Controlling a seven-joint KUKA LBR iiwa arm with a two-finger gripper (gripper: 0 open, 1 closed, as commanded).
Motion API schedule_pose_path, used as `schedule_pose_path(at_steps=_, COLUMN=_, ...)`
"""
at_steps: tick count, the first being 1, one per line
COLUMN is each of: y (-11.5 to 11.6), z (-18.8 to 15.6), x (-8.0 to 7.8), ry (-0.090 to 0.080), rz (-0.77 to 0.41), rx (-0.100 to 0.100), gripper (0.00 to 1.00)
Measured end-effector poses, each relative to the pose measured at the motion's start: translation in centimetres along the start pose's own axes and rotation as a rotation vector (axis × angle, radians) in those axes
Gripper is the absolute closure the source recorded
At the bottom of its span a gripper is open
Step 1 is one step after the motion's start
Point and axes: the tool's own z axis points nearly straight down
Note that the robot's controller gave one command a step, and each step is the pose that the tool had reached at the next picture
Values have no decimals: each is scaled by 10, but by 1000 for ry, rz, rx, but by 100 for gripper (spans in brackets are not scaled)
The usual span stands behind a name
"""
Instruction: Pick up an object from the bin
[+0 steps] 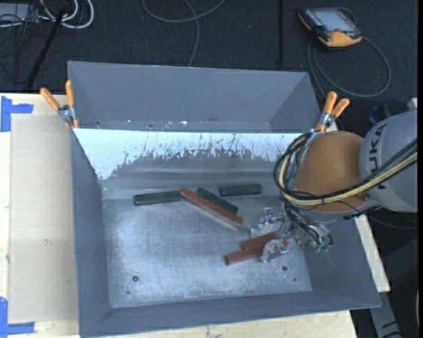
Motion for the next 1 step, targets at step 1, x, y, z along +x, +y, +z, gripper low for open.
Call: schedule_pose_path(at_steps=1, y=32, z=-130, x=7, ry=10, rz=-12, rx=-1, gripper=100)
